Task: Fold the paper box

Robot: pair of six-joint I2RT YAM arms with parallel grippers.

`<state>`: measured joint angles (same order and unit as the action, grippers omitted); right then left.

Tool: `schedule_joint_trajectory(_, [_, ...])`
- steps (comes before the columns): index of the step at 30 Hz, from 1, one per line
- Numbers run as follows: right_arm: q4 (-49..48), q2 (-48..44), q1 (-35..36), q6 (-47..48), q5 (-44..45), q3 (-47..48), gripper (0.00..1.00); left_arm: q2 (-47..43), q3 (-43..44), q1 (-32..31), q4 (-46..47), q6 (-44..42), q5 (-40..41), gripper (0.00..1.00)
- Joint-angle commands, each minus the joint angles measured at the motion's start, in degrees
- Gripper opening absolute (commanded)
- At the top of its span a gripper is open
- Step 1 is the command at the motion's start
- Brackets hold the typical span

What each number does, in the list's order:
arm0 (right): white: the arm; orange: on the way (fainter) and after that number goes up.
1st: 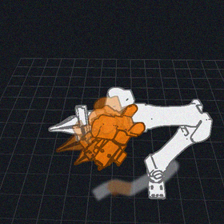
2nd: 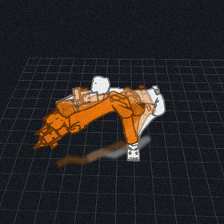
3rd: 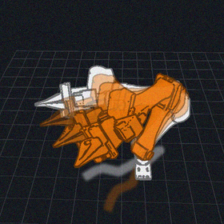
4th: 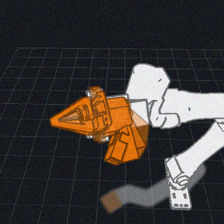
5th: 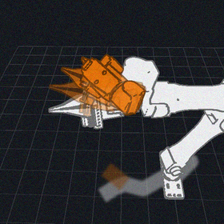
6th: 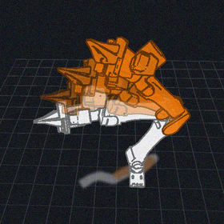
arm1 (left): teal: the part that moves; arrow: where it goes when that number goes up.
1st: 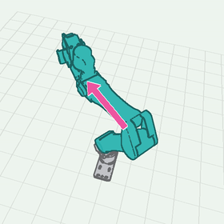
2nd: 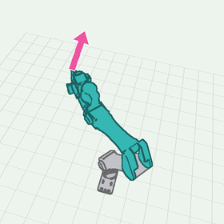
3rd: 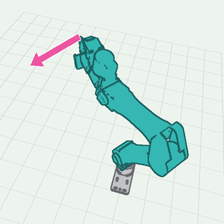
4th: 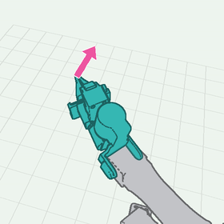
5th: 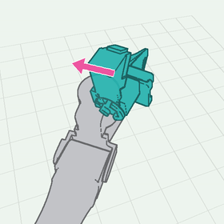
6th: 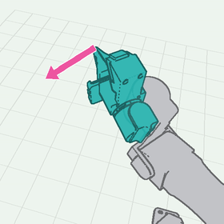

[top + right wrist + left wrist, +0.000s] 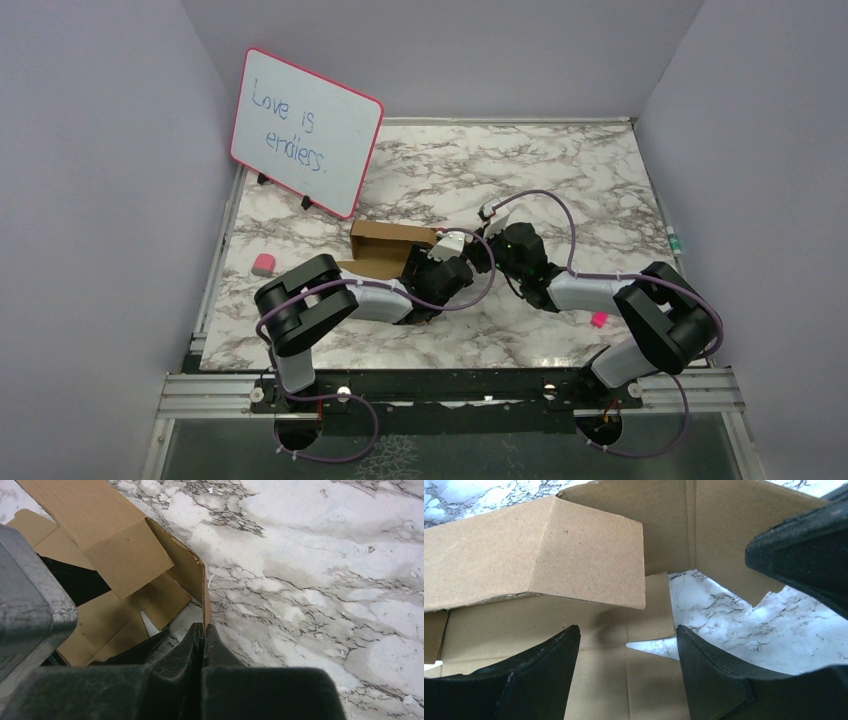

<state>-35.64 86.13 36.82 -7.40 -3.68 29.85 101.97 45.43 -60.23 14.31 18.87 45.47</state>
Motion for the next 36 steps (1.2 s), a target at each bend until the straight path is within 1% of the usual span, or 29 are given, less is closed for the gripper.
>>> schedule_joint_trajectory(1, [0.1, 0.3, 0.4, 1.3, -0.1, 0.3, 0.01, 0.6, 0.9, 0.7, 3.5, -1.3, 3.3, 0.69])
schedule_joint_trajectory(7, [0.3, -0.2, 0.4, 2.5, -0.5, 0.1, 0.01, -1.1, -0.3, 1.7, 4.4, -0.5, 3.1, 0.57])
schedule_joint_trajectory(11, [0.3, -0.1, 0.4, 2.8, -1.2, 0.3, 0.01, -2.7, -1.2, 2.3, 4.8, 0.1, 2.4, 0.53])
schedule_joint_trajectory(20, [0.4, -0.8, 0.4, 3.4, -2.1, 0.1, 0.01, -5.3, -4.7, 5.7, 6.5, 3.5, -2.6, 0.52])
schedule_joint_trajectory(29, [0.3, -0.8, 0.4, 4.0, -6.7, 0.4, 0.02, -7.0, -9.1, 8.8, 10.4, 6.2, -9.3, 0.52])
schedule_joint_trajectory(32, [0.4, -0.8, 0.4, 4.6, -9.5, 0.6, 0.04, -7.0, -10.8, 9.9, 12.0, 7.6, -11.7, 0.52])
schedule_joint_trajectory(36, [-0.6, 0.0, 0.4, 4.8, -14.7, 0.7, 0.07, -6.8, -12.5, 10.5, 13.2, 8.7, -12.9, 0.52])
